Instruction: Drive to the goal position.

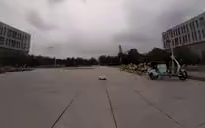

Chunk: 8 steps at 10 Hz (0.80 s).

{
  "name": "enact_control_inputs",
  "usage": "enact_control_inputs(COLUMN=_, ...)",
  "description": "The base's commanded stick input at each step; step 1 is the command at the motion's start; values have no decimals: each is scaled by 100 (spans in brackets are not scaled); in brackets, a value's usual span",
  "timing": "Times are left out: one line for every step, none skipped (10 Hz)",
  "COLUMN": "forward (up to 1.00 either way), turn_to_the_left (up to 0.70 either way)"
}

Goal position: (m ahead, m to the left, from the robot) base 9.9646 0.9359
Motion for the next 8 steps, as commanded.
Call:
enact_control_inputs(forward=100, turn_to_the_left=0)
enact_control_inputs(forward=100, turn_to_the_left=0)
enact_control_inputs(forward=100, turn_to_the_left=0)
enact_control_inputs(forward=100, turn_to_the_left=0)
enact_control_inputs(forward=100, turn_to_the_left=0)
enact_control_inputs(forward=100, turn_to_the_left=0)
enact_control_inputs(forward=100, turn_to_the_left=0)
enact_control_inputs(forward=100, turn_to_the_left=0)
